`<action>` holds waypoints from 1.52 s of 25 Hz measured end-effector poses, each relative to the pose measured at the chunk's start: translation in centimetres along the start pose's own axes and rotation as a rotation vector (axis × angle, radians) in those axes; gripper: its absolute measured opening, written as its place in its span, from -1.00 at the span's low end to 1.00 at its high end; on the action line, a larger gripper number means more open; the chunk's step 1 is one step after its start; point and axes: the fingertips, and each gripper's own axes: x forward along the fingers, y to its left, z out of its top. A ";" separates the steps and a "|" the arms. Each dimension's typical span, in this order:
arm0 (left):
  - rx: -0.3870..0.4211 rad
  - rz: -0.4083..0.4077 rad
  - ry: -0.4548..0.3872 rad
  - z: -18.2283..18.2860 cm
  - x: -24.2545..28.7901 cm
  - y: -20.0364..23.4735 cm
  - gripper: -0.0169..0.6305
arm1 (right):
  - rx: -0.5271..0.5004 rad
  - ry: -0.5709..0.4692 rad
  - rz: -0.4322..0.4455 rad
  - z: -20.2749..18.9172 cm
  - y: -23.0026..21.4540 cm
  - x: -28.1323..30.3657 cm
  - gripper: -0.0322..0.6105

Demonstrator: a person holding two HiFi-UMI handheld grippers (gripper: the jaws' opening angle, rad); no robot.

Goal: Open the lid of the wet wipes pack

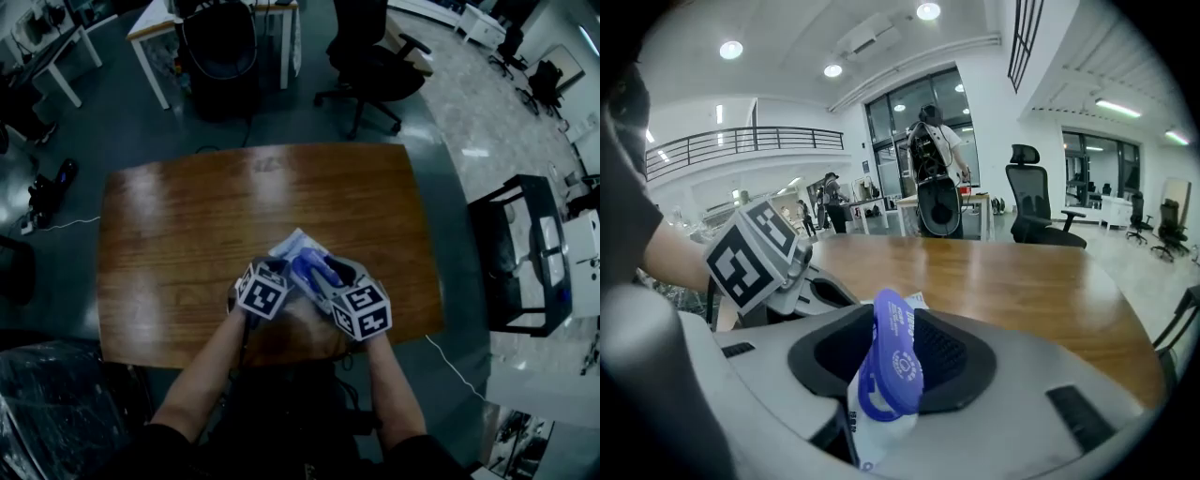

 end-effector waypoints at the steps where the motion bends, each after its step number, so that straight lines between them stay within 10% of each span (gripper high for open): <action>1: 0.001 -0.001 0.000 0.0 -0.1 0.0 -0.93 | -0.002 -0.011 -0.006 0.4 -0.2 -0.2 -0.46; 20: -0.064 0.097 -0.086 0.9 -3.4 0.9 -0.93 | -0.007 -0.071 -0.217 1.2 -8.5 0.2 -0.67; 38: 0.008 0.020 -0.371 7.6 -11.1 -2.9 -0.93 | 0.069 -0.291 -0.402 5.1 -6.5 -6.8 -0.83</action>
